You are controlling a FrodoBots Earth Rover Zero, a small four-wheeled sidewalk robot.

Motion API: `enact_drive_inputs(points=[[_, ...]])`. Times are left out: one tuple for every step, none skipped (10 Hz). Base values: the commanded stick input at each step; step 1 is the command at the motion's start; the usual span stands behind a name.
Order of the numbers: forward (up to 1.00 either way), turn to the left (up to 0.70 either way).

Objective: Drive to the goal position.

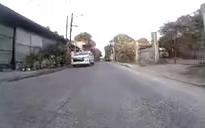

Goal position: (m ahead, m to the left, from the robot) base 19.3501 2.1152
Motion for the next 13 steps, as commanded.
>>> enact_drive_inputs(points=[[1.0, -0.32], [1.0, -0.35], [1.0, -0.35], [1.0, -0.35], [1.0, -0.13], [1.0, 0.05], [1.0, 0.05], [1.0, -0.08], [1.0, -0.35], [1.0, -0.35], [1.0, 0.05], [1.0, 0.05], [1.0, 0.05]])
